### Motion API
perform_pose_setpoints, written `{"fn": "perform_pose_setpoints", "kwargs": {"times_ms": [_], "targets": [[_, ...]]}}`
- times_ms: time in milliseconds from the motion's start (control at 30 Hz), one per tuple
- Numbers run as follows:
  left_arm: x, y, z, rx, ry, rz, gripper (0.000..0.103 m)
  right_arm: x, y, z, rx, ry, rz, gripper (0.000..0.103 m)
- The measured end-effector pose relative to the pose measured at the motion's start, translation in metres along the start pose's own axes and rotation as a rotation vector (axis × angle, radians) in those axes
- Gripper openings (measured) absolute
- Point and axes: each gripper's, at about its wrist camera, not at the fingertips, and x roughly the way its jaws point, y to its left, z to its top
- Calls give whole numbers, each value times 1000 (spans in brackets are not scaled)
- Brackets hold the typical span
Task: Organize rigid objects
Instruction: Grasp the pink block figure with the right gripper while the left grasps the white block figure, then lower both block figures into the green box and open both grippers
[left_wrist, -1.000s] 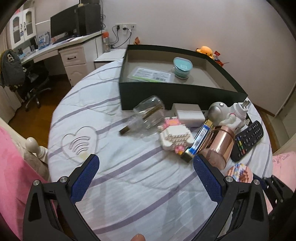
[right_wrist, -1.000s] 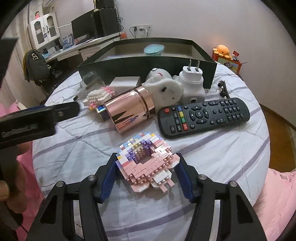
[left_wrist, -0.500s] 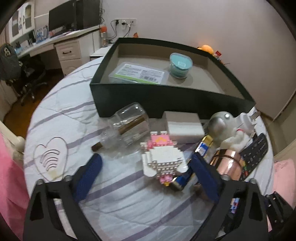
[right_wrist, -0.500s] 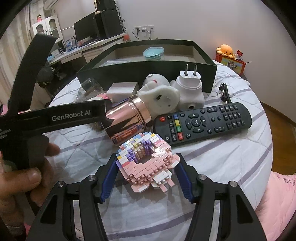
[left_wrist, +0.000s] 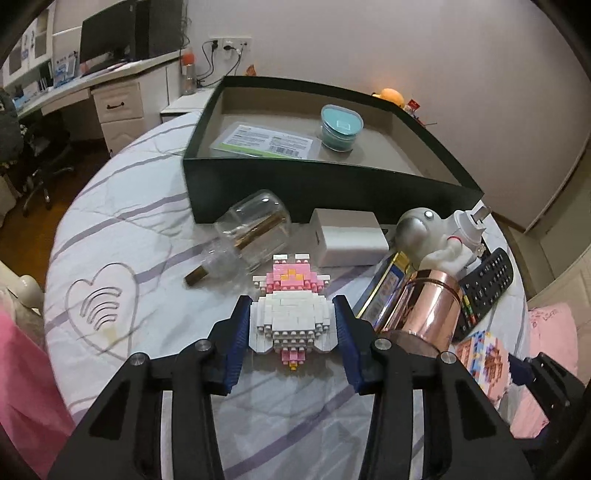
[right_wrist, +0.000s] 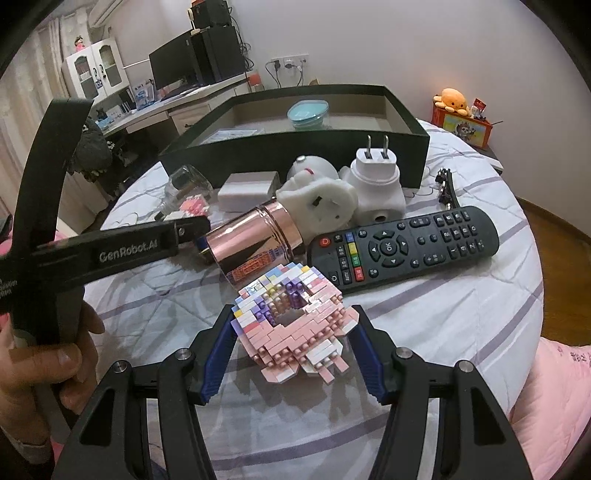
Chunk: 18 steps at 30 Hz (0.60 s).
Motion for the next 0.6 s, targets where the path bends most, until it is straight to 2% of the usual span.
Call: {"fn": "perform_pose_setpoints", "kwargs": {"times_ms": [367,600], "targets": [[-44,4,1,27,-80,22,44,-28,2,13,6,-65,36,61],[-57,-5,25,62,-133,24,44,-40,1,44,-21,-128,33,61]]}}
